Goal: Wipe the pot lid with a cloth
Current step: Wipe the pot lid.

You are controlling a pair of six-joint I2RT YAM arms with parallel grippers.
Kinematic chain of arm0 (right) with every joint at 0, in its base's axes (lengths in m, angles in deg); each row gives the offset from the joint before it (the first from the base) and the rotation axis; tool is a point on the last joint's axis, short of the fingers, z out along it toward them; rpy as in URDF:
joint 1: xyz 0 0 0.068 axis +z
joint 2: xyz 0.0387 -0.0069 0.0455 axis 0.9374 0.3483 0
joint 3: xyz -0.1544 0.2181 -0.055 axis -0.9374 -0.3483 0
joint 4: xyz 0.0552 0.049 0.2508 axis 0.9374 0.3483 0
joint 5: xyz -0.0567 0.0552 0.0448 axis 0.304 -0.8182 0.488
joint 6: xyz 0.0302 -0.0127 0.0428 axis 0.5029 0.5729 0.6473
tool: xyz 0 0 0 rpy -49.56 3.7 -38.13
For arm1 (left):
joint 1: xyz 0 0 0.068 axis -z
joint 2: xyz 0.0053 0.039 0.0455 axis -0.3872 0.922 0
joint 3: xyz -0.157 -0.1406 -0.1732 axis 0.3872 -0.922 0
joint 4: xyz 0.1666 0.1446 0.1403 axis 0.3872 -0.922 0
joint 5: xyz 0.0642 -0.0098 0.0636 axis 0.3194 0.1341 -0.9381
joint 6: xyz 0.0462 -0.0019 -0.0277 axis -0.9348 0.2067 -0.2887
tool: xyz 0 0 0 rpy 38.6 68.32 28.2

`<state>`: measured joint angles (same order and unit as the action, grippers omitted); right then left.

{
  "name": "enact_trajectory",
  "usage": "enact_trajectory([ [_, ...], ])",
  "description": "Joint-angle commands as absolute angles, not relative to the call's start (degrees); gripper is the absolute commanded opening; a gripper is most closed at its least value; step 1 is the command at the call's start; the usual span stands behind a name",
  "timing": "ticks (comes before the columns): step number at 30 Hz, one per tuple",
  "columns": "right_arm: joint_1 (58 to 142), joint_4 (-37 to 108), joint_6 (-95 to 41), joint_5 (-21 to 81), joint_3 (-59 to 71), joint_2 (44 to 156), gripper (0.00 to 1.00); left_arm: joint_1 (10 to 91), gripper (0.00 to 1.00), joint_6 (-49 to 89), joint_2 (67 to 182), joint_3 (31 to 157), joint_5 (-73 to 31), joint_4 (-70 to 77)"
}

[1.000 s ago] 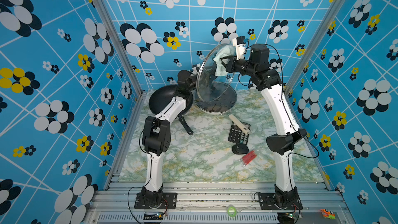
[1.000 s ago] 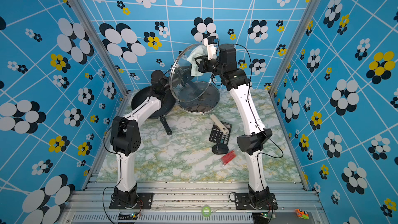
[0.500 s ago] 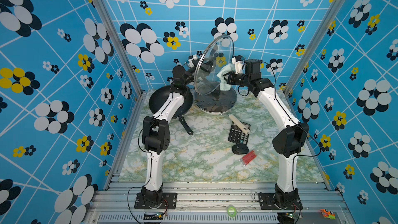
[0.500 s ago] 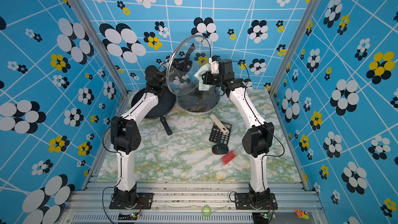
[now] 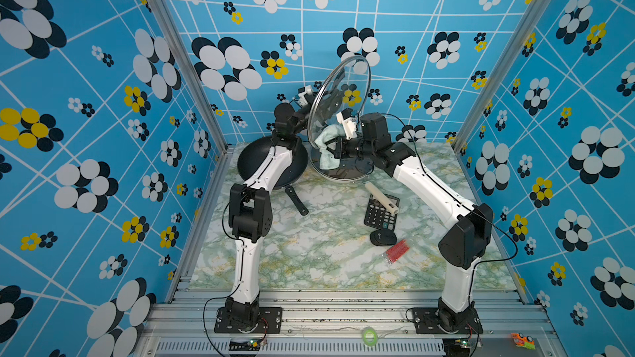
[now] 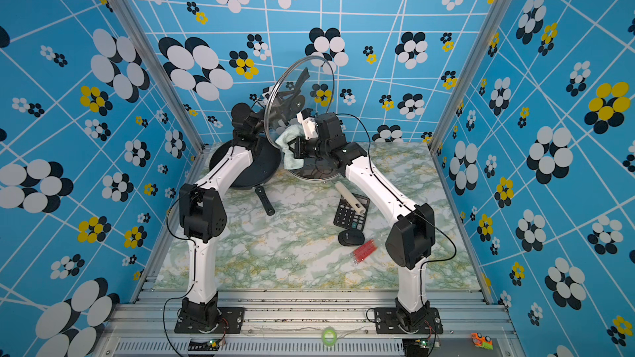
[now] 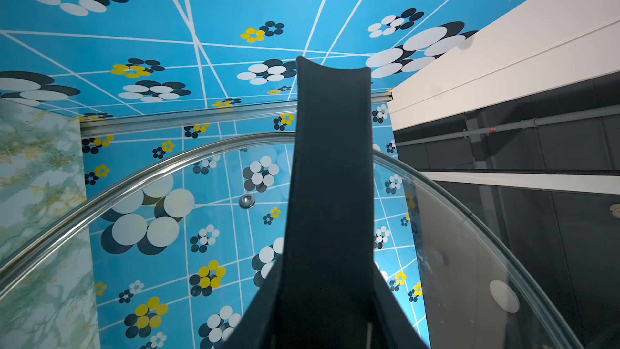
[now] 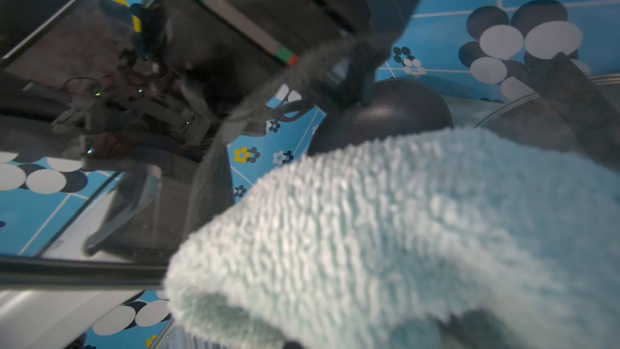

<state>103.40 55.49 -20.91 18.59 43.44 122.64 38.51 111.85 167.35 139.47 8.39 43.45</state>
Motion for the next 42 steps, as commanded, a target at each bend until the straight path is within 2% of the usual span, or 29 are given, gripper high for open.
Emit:
enact_trajectory([
  [1, 104.1, 53.7, -24.6, 16.9, 50.2, 120.2, 0.0, 40.5, 0.0, 110.0, 165.8, 143.2, 6.6, 46.7],
  [8, 99.9, 63.0, -29.1, 18.7, 73.2, 129.2, 0.0, 41.4, 0.0, 109.4, 165.5, 142.9, 11.5, 45.2],
  [12, 95.4, 65.5, -28.3, 20.7, 80.3, 133.9, 0.0, 41.4, 0.0, 110.2, 165.1, 142.9, 14.3, 46.6],
  [17, 90.2, 64.9, -25.2, 21.5, 78.4, 135.7, 0.0, 41.4, 0.0, 110.5, 165.0, 144.6, 16.6, 47.4],
  [22, 89.8, 65.0, -25.2, 21.0, 70.7, 134.7, 0.0, 40.7, 0.0, 114.1, 167.3, 148.7, 15.7, 50.6],
  [27, 92.0, 61.9, -24.0, 19.5, 59.2, 131.3, 0.0, 39.8, 0.0, 117.1, 169.2, 150.7, 12.5, 54.0],
  [33, 99.0, 56.0, -22.3, 18.2, 47.8, 124.9, 0.0, 39.5, 0.0, 112.0, 168.9, 151.8, 11.4, 47.1],
  [37, 102.5, 54.2, -22.0, 16.3, 49.2, 123.0, 0.0, 39.9, 0.0, 107.2, 167.7, 151.0, 11.2, 42.1],
  [42, 104.0, 55.9, -25.7, 17.8, 57.5, 123.1, 0.0, 40.1, 0.0, 106.3, 167.8, 150.4, 11.2, 40.4],
])
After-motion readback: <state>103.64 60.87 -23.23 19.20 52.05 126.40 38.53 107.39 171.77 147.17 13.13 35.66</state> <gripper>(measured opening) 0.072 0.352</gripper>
